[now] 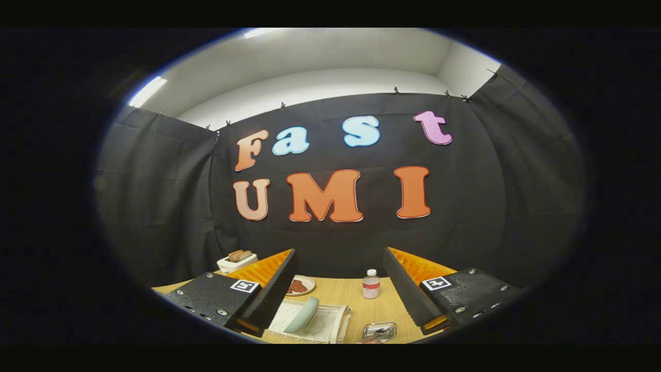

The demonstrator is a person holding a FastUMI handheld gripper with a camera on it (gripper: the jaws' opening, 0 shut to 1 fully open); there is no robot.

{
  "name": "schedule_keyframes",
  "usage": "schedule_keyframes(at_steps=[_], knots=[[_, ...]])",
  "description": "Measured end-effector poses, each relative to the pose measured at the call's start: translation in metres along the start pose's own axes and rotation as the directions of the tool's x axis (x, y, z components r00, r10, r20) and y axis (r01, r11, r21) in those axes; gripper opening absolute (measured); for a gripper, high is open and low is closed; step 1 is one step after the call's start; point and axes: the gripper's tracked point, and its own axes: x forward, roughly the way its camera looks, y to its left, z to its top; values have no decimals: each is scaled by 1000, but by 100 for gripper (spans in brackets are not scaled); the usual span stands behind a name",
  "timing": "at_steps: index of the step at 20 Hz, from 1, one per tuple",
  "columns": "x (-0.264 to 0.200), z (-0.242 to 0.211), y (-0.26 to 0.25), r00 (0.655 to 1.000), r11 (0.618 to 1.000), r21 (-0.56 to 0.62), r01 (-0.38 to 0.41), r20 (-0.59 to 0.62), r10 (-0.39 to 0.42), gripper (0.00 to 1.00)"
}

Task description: Take the plate from the dish rack, then take the spoon from the basket and place it into the plate.

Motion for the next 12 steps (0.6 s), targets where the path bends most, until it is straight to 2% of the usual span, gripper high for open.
schedule_keyframes(at_steps=[7,12], knots=[[8,0,11,999,1000,-15,-13,-38,12,98],[21,-26,31,985,997,39,-63,-158,69,99]])
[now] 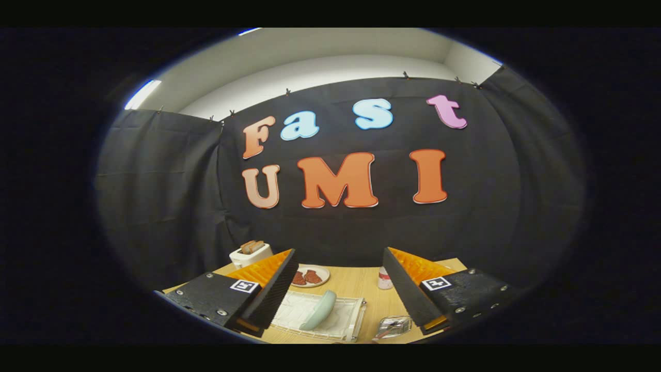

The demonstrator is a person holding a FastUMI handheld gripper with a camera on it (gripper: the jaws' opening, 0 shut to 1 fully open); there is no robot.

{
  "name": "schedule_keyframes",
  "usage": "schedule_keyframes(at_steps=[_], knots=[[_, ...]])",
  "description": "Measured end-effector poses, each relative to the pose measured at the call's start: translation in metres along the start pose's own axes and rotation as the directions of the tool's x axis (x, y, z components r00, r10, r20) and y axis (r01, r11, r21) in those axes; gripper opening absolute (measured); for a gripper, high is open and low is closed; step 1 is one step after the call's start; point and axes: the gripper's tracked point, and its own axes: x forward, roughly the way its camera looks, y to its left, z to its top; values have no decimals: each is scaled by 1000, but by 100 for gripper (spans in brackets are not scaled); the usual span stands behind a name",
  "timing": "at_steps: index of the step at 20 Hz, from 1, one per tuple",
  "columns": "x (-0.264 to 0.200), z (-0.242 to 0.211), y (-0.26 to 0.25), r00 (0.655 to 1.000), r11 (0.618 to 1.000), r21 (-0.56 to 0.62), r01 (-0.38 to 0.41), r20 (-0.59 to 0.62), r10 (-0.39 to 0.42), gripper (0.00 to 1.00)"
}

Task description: Take the plate from the dish rack, then take the spoon from the basket and place it into the plate.

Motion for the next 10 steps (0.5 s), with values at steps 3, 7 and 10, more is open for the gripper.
schedule_keyframes(at_steps=[3,7,10], knots=[[16,-35,1,987,1000,12,7,-160,-5,99],[39,-80,5,932,999,29,20,-361,-9,98],[47,-122,16,846,997,75,9,-532,32,98]])
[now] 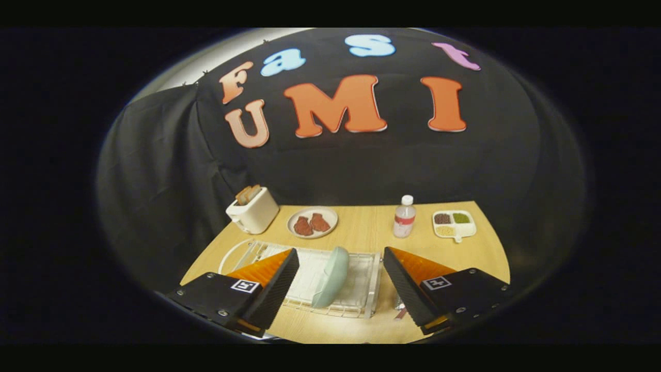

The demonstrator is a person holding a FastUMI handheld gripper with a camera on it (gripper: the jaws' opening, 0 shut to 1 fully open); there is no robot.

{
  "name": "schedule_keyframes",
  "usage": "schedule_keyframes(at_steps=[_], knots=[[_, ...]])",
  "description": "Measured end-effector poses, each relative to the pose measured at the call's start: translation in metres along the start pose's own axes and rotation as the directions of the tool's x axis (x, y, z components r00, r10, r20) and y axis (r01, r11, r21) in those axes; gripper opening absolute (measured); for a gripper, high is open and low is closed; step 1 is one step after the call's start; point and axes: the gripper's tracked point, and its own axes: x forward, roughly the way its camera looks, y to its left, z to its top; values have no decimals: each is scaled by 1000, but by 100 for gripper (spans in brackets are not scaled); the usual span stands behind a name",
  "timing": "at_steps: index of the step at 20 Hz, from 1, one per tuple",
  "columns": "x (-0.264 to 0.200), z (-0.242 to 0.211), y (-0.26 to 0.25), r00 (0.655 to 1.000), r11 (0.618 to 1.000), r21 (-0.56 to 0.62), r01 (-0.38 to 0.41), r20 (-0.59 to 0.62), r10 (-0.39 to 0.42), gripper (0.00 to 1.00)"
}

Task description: Take the plate from the dish rack, then take the spoon from the basket and place it into the plate.

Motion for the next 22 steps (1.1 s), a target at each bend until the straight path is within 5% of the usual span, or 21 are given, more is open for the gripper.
schedule_keyframes(at_steps=[6,13,22], knots=[[43,-31,5,976,998,62,-8,-219,22,96],[81,-80,2,878,998,-27,62,-474,-67,87],[106,-115,18,797,983,-148,109,-577,-176,64]])
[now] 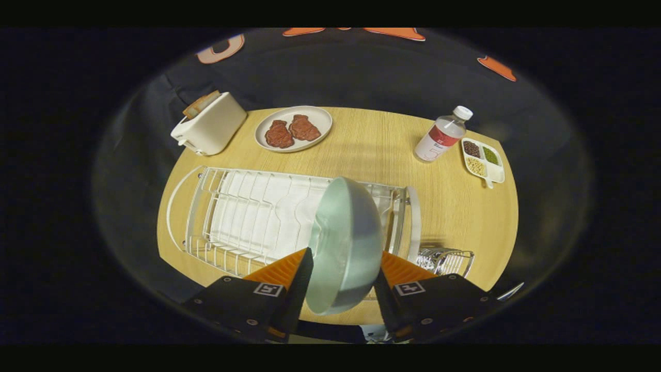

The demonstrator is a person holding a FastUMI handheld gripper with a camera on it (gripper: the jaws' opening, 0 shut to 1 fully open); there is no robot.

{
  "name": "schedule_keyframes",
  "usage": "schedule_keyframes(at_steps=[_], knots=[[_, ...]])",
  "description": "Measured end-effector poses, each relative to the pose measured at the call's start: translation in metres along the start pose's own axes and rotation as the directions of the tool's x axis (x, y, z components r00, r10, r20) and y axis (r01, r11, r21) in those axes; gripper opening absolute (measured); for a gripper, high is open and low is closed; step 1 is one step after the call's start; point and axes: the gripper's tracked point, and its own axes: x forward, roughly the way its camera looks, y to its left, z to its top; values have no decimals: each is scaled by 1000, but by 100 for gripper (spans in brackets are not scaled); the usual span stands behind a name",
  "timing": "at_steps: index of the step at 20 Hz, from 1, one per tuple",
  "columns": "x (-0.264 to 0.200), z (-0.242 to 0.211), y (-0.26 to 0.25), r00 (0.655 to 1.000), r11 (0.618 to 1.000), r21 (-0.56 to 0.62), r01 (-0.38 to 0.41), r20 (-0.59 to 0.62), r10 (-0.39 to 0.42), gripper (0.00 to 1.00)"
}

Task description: Take the plate from the dish rack, then take the spoon from the basket and place it into the plate.

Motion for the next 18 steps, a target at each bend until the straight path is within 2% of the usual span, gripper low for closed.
schedule_keyframes(at_steps=[4,8,11,15,18], knots=[[7,-7,4,997,998,-6,69,-47,-69,45],[3,-16,0,986,987,78,142,-102,-134,38],[-6,-12,0,982,982,75,175,-86,-169,35],[-23,-5,-23,964,952,150,266,-48,-262,30],[-37,-6,-29,968,944,212,251,-38,-249,29]])
